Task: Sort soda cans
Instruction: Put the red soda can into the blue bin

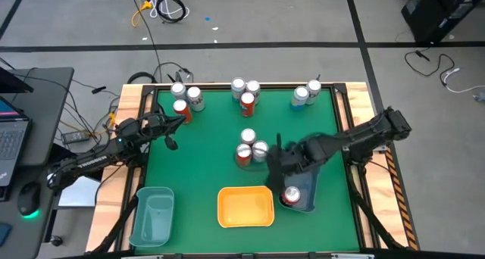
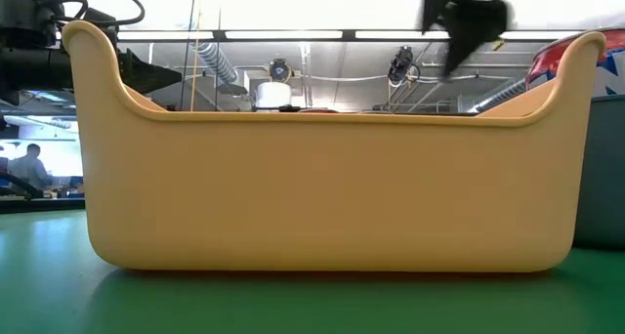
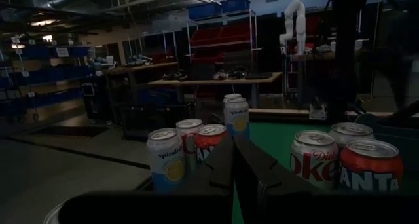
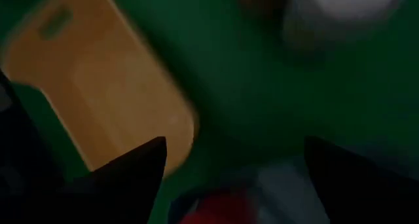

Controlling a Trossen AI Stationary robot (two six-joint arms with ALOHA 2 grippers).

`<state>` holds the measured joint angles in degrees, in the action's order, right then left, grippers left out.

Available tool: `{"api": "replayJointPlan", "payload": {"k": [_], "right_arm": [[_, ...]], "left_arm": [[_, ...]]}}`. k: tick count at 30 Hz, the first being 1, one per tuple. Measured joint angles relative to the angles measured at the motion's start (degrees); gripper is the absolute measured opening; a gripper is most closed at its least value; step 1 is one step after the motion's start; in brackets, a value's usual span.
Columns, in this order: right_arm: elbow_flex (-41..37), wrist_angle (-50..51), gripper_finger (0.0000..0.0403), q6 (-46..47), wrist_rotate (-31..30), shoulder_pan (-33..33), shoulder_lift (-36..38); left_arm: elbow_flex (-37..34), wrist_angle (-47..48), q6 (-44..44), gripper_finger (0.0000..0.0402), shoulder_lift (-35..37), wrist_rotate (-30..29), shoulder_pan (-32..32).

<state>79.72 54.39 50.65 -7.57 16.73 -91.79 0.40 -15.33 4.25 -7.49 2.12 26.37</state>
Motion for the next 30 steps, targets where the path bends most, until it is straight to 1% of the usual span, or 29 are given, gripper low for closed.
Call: {"api": "replayJointPlan", "payload": {"k": [3,6,9,14,19,23,30], "right_arm": [[1.2,-6.4,0.0337,-11.7,-0.9,-4.1,0.0],[1.2,-13.2,0.0332,-22.5,1.3,-8.4,0.0],[1.2,-17.0,0.0330,-31.1,2.8,-12.3,0.0],[1.2,-20.2,0.0333,-41.1,3.3,-16.7,0.0],[1.4,-23.7,0.0335,-47.0,8.3,-18.4,-3.7],[4.2,-20.6,0.0334,-50.8,10.6,-18.7,-8.7],[15.0,-7.3,0.0340,-60.0,10.6,-18.3,-17.7]], "left_arm": [[0.0,0.0,-0.3,0.0012,0.0,0.0,0.0],[0.0,0.0,-1.5,0.0012,0.0,0.0,0.0],[0.0,0.2,-2.0,0.0012,0.0,0.0,0.0],[0.0,0.3,-2.1,0.0012,0.0,0.0,0.0],[0.0,0.5,-2.1,0.0012,0.0,-0.1,0.0],[0.0,0.7,-2.1,0.0012,-0.4,-0.6,0.0],[0.0,0.8,-2.1,0.0012,-0.9,-0.8,0.0]]}}
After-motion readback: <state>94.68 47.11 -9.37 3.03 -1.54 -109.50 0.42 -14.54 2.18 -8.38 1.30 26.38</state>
